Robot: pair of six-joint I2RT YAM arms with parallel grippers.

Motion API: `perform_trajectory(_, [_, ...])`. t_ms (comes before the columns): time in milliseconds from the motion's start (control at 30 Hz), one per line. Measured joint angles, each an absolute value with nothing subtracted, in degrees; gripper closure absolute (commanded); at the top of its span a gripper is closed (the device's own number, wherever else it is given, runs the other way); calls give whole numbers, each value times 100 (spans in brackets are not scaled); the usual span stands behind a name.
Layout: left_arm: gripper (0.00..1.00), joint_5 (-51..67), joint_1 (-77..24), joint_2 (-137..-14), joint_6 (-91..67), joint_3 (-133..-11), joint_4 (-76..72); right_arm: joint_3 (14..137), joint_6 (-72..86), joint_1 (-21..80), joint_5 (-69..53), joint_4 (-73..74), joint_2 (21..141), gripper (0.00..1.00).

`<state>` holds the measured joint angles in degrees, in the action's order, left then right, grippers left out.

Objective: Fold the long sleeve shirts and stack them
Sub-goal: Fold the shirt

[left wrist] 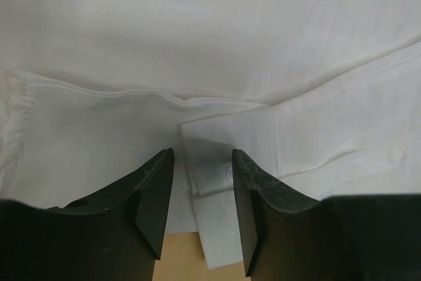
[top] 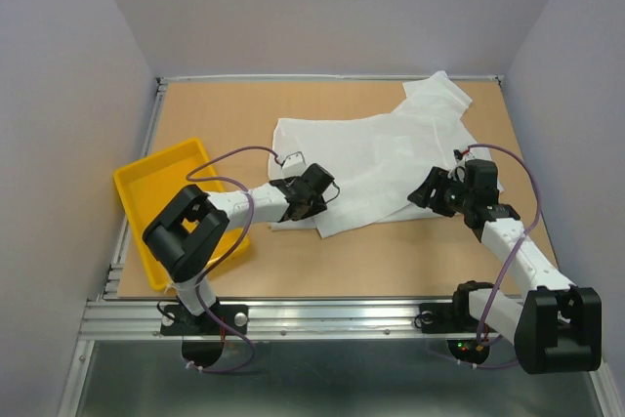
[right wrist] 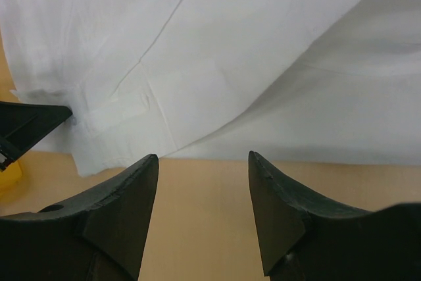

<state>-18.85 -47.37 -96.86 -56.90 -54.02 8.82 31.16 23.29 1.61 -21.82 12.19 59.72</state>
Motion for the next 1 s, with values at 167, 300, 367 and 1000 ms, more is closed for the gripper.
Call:
perform_trajectory(167, [53, -1977, -4740, -9815, -5765, -5513, 886, 3116, 2329, 176, -2185, 1216, 5972, 37])
perform_trajectory(300, [66, -2034, -4735, -9920, -5815, -5610, 888, 3116, 2329, 191, -2185, 1214, 5972, 37])
perform_trajectory(367, [71, -2058, -4727, -9953, -5830, -5634, 926, 3116, 2329, 193, -2185, 1214, 5977, 37])
perform_trajectory(1000, [66, -1999, -4713, -10079, -5774, -6064, 1393, 3116, 2329, 213, -2246, 1201, 6045, 37])
